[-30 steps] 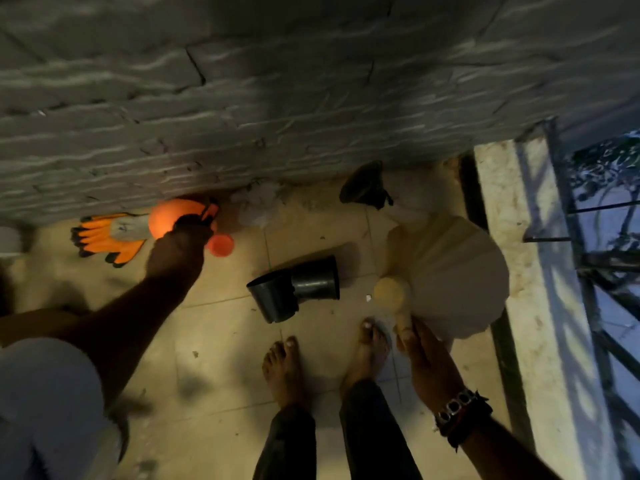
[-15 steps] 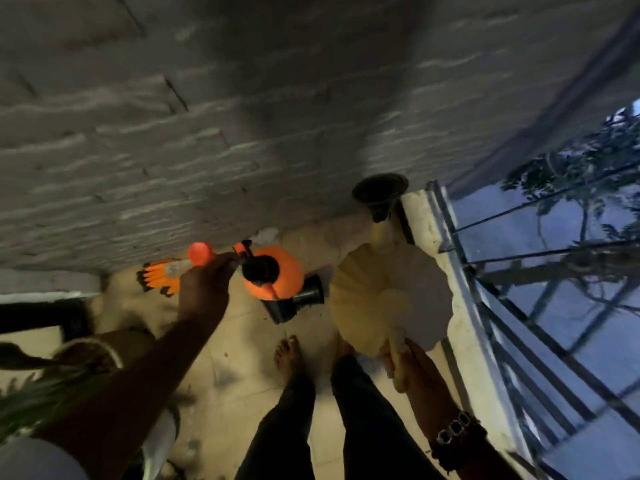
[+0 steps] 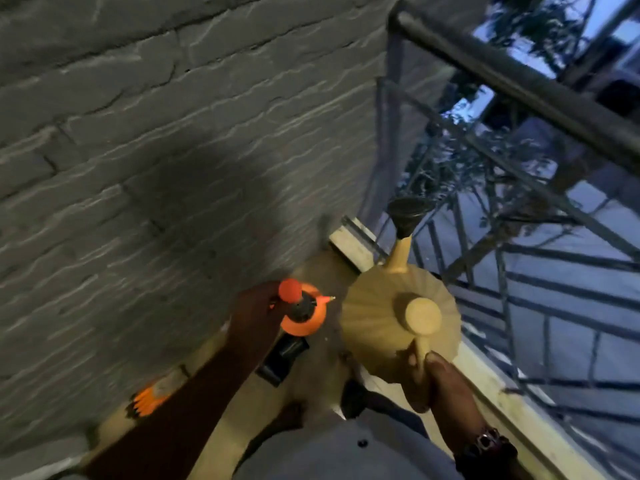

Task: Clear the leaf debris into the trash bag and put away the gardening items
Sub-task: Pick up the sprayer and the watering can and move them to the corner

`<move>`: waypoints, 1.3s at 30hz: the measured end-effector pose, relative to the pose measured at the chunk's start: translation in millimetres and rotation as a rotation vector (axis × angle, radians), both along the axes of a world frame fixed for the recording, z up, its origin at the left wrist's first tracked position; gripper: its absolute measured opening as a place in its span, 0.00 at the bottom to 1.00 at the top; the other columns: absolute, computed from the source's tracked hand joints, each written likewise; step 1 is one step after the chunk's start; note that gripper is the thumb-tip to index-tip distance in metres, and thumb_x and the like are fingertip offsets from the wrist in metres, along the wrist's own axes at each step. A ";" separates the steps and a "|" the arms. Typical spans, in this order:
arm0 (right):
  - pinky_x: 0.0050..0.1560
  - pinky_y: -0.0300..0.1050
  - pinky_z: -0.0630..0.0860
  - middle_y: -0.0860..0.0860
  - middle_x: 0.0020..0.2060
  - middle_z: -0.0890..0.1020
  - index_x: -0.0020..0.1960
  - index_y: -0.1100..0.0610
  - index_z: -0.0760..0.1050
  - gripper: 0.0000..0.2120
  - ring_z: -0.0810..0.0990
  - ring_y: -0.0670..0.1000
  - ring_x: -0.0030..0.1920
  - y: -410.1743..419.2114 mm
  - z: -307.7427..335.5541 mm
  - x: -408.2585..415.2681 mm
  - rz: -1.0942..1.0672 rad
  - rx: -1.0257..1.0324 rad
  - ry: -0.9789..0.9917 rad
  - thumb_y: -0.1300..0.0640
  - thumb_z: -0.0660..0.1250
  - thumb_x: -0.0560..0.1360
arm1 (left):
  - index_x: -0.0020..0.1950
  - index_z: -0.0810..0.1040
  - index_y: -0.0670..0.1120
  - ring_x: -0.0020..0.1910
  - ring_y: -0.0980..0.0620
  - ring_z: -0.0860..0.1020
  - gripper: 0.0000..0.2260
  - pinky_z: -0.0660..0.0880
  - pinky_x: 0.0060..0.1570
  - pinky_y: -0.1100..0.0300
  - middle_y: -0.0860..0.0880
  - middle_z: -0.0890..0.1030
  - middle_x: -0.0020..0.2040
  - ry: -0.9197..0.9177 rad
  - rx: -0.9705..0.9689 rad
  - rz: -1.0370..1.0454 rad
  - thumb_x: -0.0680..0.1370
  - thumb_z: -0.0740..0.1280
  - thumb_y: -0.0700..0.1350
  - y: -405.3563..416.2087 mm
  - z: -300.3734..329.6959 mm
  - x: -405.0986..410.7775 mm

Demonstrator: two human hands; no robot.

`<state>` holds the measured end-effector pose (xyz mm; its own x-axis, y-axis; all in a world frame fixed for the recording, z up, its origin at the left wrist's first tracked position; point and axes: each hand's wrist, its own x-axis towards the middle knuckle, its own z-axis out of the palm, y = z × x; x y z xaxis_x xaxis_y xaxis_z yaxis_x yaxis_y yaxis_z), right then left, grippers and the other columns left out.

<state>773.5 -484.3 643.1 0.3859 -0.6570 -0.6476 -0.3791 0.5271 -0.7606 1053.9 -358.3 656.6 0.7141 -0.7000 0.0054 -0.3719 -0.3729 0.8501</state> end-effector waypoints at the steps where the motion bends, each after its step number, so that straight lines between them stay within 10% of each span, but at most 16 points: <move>1: 0.43 0.49 0.75 0.56 0.39 0.80 0.43 0.53 0.79 0.16 0.78 0.52 0.38 9.0 3.0 -3.4 -0.070 -0.005 -0.010 0.53 0.55 0.82 | 0.40 0.81 0.61 0.40 0.72 0.78 0.05 0.73 0.42 0.72 0.66 0.82 0.39 0.002 -0.018 -0.069 0.68 0.66 0.55 -2.1 3.4 -1.1; 7: 0.37 0.48 0.69 0.57 0.33 0.75 0.43 0.61 0.74 0.17 0.74 0.55 0.34 85.5 25.1 -47.1 -0.432 0.019 -0.115 0.57 0.51 0.82 | 0.34 0.81 0.54 0.35 0.56 0.79 0.10 0.78 0.43 0.52 0.53 0.82 0.33 0.138 -0.001 -0.259 0.64 0.70 0.60 -18.1 29.4 -12.1; 11: 0.38 0.50 0.65 0.55 0.29 0.72 0.42 0.60 0.76 0.17 0.69 0.54 0.33 130.1 30.4 -88.7 -0.606 -0.031 -0.094 0.53 0.54 0.82 | 0.32 0.78 0.52 0.30 0.63 0.73 0.13 0.69 0.35 0.68 0.57 0.77 0.29 0.031 0.047 -0.536 0.62 0.69 0.61 -32.4 48.4 -52.5; 19: 0.35 0.46 0.65 0.56 0.28 0.70 0.44 0.64 0.74 0.18 0.68 0.51 0.29 198.2 40.0 -174.7 -1.004 -0.086 -0.166 0.54 0.52 0.82 | 0.38 0.80 0.54 0.32 0.60 0.75 0.11 0.73 0.37 0.58 0.55 0.80 0.32 0.068 -0.031 -0.774 0.62 0.73 0.59 -50.6 50.1 -179.0; 26: 0.33 0.46 0.64 0.56 0.27 0.72 0.42 0.63 0.75 0.19 0.68 0.54 0.29 259.5 45.1 -258.3 -1.232 -0.073 -0.047 0.56 0.52 0.83 | 0.38 0.84 0.58 0.38 0.59 0.81 0.13 0.77 0.45 0.62 0.55 0.85 0.37 0.095 0.016 -0.990 0.69 0.79 0.38 -54.4 50.5 -303.8; 32: 0.34 0.46 0.65 0.56 0.30 0.74 0.44 0.65 0.76 0.19 0.68 0.53 0.29 313.2 41.0 -322.5 -1.443 -0.056 -0.034 0.57 0.51 0.84 | 0.45 0.86 0.53 0.45 0.49 0.85 0.07 0.80 0.51 0.45 0.52 0.86 0.41 0.138 0.046 -1.189 0.69 0.75 0.53 -57.9 54.1 -415.5; 36: 0.31 0.44 0.65 0.56 0.28 0.74 0.44 0.65 0.76 0.20 0.69 0.51 0.25 332.6 40.0 -354.8 -1.641 -0.058 -0.066 0.56 0.52 0.84 | 0.39 0.83 0.60 0.41 0.65 0.81 0.12 0.77 0.45 0.67 0.63 0.84 0.38 0.105 -0.013 -1.338 0.73 0.75 0.41 -61.8 61.8 -487.7; 39: 0.25 0.40 0.65 0.55 0.26 0.73 0.44 0.65 0.74 0.19 0.68 0.49 0.21 338.7 41.0 -379.3 -1.825 -0.038 -0.127 0.56 0.51 0.84 | 0.42 0.84 0.55 0.42 0.57 0.83 0.10 0.77 0.45 0.61 0.56 0.85 0.39 0.092 -0.004 -1.456 0.74 0.74 0.39 -72.4 61.6 -549.3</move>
<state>394.2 -145.6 684.1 -0.7065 -0.2765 -0.6514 0.6372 0.1519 -0.7556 504.6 -430.7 718.3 -0.6137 -0.7895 0.0035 -0.3557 0.2805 0.8915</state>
